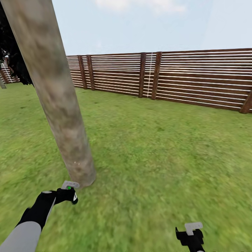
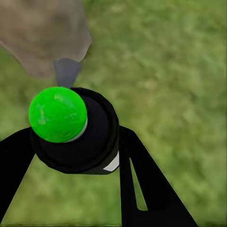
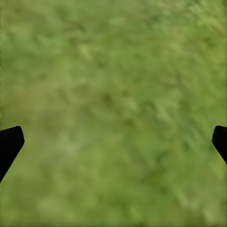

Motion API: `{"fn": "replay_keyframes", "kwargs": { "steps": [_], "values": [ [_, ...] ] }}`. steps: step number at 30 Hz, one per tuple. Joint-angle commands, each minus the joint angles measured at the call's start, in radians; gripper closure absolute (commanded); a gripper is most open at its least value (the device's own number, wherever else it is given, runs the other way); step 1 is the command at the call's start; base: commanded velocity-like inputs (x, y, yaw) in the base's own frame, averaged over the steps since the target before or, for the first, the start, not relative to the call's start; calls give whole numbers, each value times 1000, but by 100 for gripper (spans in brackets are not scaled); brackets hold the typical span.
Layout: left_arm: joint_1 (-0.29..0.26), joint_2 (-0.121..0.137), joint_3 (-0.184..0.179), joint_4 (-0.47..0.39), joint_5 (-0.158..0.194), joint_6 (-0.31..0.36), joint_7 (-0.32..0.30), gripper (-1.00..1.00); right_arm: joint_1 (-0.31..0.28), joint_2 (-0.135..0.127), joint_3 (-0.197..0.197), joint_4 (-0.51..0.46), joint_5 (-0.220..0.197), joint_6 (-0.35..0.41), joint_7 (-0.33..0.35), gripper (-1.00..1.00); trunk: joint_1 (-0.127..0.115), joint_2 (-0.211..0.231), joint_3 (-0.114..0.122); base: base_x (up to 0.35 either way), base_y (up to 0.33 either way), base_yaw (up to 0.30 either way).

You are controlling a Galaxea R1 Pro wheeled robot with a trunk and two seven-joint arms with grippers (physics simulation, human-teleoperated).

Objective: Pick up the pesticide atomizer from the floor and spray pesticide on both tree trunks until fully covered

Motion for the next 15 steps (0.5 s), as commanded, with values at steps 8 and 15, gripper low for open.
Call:
{"fn": "replay_keyframes", "kwargs": {
  "steps": [8,15],
  "values": [
    [2,-7,2,-1,-7,10,-6,100,-1,7,-8,1,6,-3,-3,-100,31,-57,-35,1,0,0],
    [0,2,6,-5,-8,13,-5,100,-1,7,-8,1,5,-3,-3,-100,57,-106,-68,0,0,0]
  ]
}}
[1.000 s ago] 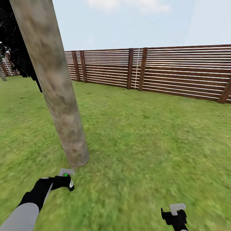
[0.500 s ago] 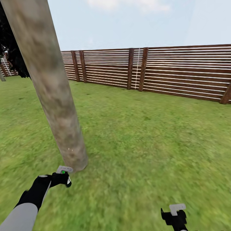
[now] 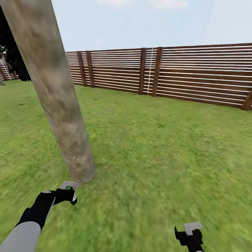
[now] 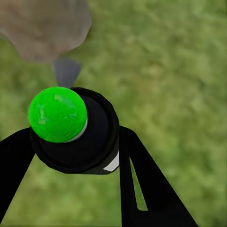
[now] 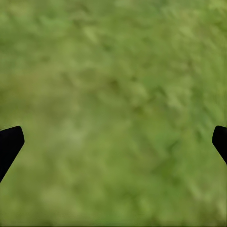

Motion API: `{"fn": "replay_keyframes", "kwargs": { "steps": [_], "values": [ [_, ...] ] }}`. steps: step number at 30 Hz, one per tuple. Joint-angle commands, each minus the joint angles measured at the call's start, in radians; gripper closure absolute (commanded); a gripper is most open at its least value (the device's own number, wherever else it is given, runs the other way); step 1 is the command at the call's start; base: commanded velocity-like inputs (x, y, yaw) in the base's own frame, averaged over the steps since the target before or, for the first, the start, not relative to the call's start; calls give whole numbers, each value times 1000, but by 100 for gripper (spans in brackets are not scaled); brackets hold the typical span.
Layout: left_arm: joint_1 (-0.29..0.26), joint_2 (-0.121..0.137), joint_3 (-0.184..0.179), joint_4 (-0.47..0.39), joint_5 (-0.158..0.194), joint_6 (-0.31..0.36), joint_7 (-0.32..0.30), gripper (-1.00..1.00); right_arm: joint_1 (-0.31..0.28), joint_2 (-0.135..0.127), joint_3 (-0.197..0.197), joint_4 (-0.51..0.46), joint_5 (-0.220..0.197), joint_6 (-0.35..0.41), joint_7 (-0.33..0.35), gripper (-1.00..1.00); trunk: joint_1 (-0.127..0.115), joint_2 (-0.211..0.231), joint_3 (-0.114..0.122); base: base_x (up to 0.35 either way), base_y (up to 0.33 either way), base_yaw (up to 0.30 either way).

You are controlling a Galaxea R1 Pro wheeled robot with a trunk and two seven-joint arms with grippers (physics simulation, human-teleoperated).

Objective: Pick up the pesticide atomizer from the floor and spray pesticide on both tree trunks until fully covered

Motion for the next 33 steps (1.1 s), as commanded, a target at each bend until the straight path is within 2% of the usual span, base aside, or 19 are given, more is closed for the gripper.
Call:
{"fn": "replay_keyframes", "kwargs": {
  "steps": [1,5,9,16,18,20,22,26,29,32,33],
  "values": [
    [-1,1,5,-2,-6,4,-9,100,-1,0,-7,1,11,-3,-3,-100,4,-8,-6,0,0,0],
    [0,4,8,-2,-7,3,-4,100,-1,-1,-7,2,11,-3,-2,-100,19,-36,-25,0,0,0],
    [3,5,7,2,-8,-2,73,100,-1,-1,-7,2,11,-3,-2,-100,34,-64,-43,0,0,0],
    [1,-8,3,12,-7,2,90,100,-1,0,-7,3,13,-3,0,-100,61,-113,-69,0,0,0],
    [-10,-10,5,12,-7,24,90,100,-1,0,-7,3,15,-3,0,-100,69,-127,-75,0,0,0],
    [-14,-10,6,11,-4,81,88,100,-1,-1,-7,3,15,-3,0,-100,77,-141,-82,0,0,0],
    [-13,-8,4,4,-4,109,87,100,-1,-2,-7,3,15,-3,0,-100,80,-148,-85,0,0,0],
    [-5,1,1,-3,-4,105,87,100,-1,-2,-7,3,17,-3,-1,-100,80,-148,-85,0,0,0],
    [-9,-15,2,-3,-2,111,91,100,-1,-2,-7,3,17,-3,-1,-100,80,-148,-85,0,0,0],
    [-18,-86,-34,-3,-5,118,94,100,-1,-2,-7,3,17,-3,-1,-100,80,-148,-85,0,0,0],
    [-19,-90,-37,-3,-6,121,94,100,-1,-3,-7,3,17,-3,-1,-100,80,-148,-85,0,0,0]
  ]
}}
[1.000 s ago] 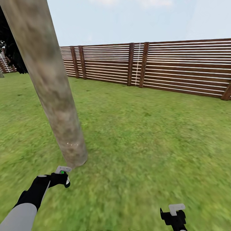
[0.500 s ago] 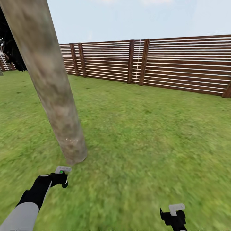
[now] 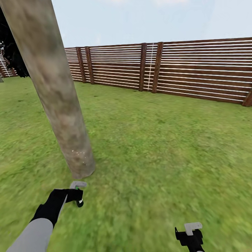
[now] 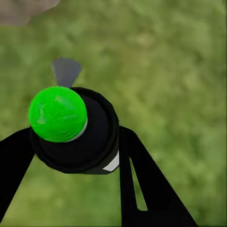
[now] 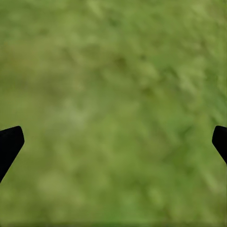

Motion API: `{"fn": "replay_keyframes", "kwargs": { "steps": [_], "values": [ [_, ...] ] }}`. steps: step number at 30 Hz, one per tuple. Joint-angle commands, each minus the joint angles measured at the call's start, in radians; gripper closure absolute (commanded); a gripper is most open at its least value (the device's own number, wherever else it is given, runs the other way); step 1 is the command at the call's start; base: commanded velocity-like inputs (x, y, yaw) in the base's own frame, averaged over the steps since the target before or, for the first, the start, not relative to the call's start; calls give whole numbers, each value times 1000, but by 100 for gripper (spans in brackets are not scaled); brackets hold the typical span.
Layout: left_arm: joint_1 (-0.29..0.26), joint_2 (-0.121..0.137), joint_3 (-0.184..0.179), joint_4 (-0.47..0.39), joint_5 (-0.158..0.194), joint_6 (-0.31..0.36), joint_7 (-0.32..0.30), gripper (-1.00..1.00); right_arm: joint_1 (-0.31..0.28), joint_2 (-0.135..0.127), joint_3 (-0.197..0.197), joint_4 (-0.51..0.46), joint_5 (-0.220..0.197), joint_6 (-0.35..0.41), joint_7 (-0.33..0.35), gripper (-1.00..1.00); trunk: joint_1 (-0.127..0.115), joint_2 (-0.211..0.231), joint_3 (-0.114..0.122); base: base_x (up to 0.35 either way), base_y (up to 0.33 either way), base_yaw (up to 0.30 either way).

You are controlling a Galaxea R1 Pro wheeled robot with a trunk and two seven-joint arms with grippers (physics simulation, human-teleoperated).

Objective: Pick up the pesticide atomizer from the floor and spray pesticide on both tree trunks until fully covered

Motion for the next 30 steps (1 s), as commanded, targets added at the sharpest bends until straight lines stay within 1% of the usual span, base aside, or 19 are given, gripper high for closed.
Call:
{"fn": "replay_keyframes", "kwargs": {
  "steps": [1,3,5,6,7,10,12,14,17,18,19,20,22,23,24,25,26,28,30],
  "values": [
    [-5,2,5,-2,-12,9,-10,100,-1,0,-7,1,11,-3,-3,-100,0,0,-1,0,0,0],
    [-16,33,9,-1,-12,30,-10,100,-1,0,-7,1,11,-3,-3,-100,0,0,-1,0,0,0],
    [-21,103,12,-1,-7,44,-11,100,-1,-1,-7,1,11,-3,-3,-100,0,0,-1,0,0,0],
    [-19,113,12,-1,-6,45,-11,100,-1,-1,-7,1,11,-3,-3,-100,0,0,-1,6,0,0],
    [-17,117,12,-2,-6,46,-11,100,-1,-1,-7,1,11,-3,-3,-100,0,0,-1,108,21,0],
    [-13,105,6,0,-7,46,-10,100,-1,-1,-7,1,11,-3,-3,-100,0,0,-1,260,125,0],
    [-14,82,5,0,-6,46,-10,100,-1,-1,-7,1,11,-3,-3,-100,0,0,-1,305,161,0],
    [-15,76,5,-2,-9,46,-10,100,-1,-1,-7,1,11,-3,-3,-100,0,0,-1,143,71,0],
    [-17,97,12,-9,-11,46,-10,100,-1,-1,-7,1,11,-3,-3,-100,0,0,-1,20,10,0],
    [-17,118,13,-15,-11,46,-11,100,-1,-1,-7,1,11,-3,-3,-100,0,0,-1,5,2,0],
    [-14,145,12,-18,-9,46,-11,100,-1,-1,-7,1,11,-3,-3,-100,0,0,-1,2,1,0],
    [-12,151,10,-13,-10,46,-11,100,-1,-1,-7,1,11,-3,-3,-100,0,0,-1,0,0,0],
    [-9,142,4,-6,-9,41,-10,100,-1,-1,-7,1,11,-3,-3,-100,0,0,-1,0,0,0],
    [-9,129,3,-6,-8,40,-10,100,-1,0,-7,1,11,-3,-3,-100,0,0,-1,0,0,0],
    [-9,99,3,-12,-7,41,-11,100,0,0,-7,1,11,-3,-3,-100,0,0,-1,0,0,0],
    [-12,83,4,-18,-6,41,-10,100,1,0,-7,1,11,-3,-3,-100,0,0,-1,0,0,0],
    [-16,74,4,-21,-4,41,-10,100,1,1,-7,1,11,-3,-3,-100,0,0,-1,0,0,0],
    [-21,68,6,-22,-3,43,-10,100,4,0,-7,1,11,-3,-4,-100,0,0,-1,0,0,0],
    [-24,79,11,-23,-5,44,-10,100,5,-1,-7,1,11,-3,-4,-100,0,0,-1,0,0,0]
  ]
}}
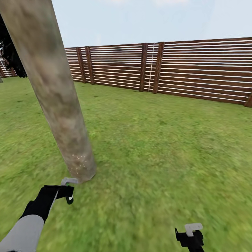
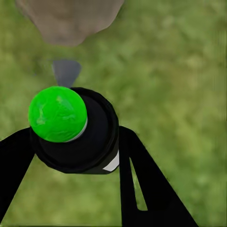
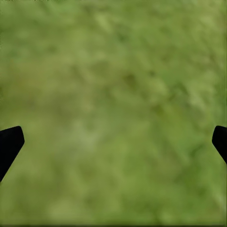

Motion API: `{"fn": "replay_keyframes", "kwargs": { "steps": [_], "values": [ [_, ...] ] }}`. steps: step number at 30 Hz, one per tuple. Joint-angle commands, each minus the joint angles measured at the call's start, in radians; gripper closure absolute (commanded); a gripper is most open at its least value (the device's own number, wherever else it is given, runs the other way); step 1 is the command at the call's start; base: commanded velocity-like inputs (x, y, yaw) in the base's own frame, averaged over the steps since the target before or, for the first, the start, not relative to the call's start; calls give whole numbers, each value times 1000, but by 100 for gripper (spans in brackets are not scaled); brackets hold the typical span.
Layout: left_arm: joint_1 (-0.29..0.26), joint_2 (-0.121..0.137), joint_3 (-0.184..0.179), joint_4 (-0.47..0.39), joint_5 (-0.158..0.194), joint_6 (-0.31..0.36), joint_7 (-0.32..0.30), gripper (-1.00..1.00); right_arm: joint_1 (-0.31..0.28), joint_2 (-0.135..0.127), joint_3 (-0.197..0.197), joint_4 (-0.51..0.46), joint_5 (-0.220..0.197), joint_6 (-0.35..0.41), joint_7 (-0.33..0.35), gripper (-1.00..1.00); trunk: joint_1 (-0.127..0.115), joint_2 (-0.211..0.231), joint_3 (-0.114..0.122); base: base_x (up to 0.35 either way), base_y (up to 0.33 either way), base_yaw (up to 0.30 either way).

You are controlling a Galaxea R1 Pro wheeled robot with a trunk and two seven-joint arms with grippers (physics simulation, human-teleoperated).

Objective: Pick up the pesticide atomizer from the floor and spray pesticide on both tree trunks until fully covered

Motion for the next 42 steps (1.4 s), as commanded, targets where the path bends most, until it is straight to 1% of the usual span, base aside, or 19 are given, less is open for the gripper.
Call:
{"fn": "replay_keyframes", "kwargs": {
  "steps": [1,4,5,9,12,14,16,18,19,21,24,28,29,31,34,36,37,39,42],
  "values": [
    [-1,12,6,-3,-9,3,-10,100,-1,0,-7,1,11,-3,-3,-100,0,0,-1,0,0,0],
    [10,58,3,-7,-5,-2,-11,100,0,5,-7,-3,9,-4,-2,-100,0,0,-1,-39,11,0],
    [11,51,0,-8,-4,-4,-13,100,0,8,-6,-7,9,-4,-2,-100,0,0,-1,-245,75,0],
    [1,-31,-4,-28,-6,-7,-11,100,0,3,-6,-5,11,-4,-1,-100,0,0,-1,-184,49,0],
    [0,-38,-4,-151,-4,7,-17,100,0,0,-5,-3,11,-4,-3,-100,0,0,-1,-17,4,0],
    [-7,-15,-1,-214,-7,45,-20,100,0,-1,-5,-2,11,-3,-3,-100,0,0,-1,-3,1,0],
    [-22,39,1,-231,-4,87,-25,100,0,-1,-5,-2,11,-3,-3,-100,0,0,-1,0,0,0],
    [-26,64,-3,-235,-4,100,-64,100,0,-1,-5,-1,12,-3,-3,-100,0,0,-1,0,0,0],
    [-27,63,-5,-237,-5,106,-108,100,0,-1,-5,-1,12,-3,-3,-100,0,0,-1,0,0,0],
    [-29,32,-48,-242,-7,143,-187,100,0,-1,-5,-1,12,-3,-3,-100,0,0,-1,0,0,0],
    [-42,31,-87,-304,-10,217,-257,100,0,-1,-5,-1,12,-3,-2,-100,0,0,-1,0,0,0],
    [-53,112,-87,-372,-9,248,-284,100,0,-1,-5,0,12,-3,-2,-100,0,0,-1,-3,2,0],
    [-54,120,-91,-375,-8,249,-285,100,0,-1,-5,0,12,-3,-2,-100,0,0,-1,-171,69,0],
    [-53,98,-97,-389,-6,249,-285,100,0,-1,-5,0,12,-3,-2,-100,0,0,-1,-271,85,0],
    [-55,11,-139,-406,-14,250,-283,100,0,-1,-4,0,12,-3,-2,-100,0,0,-1,-288,72,0],
    [-69,4,-158,-418,-16,290,-283,100,0,-1,-4,0,12,-3,-2,-100,0,0,-1,-77,15,0],
    [-83,11,-158,-420,-17,317,-283,100,0,0,-4,0,12,-3,-2,-100,0,0,-1,-19,4,0],
    [-112,55,-154,-421,-16,353,-283,100,0,0,-4,0,12,-3,-2,-100,0,0,-1,-7,1,0],
    [-146,150,-153,-418,-8,381,-285,100,0,-1,-4,0,12,-3,-2,-100,0,0,-1,-2,0,0]
  ]
}}
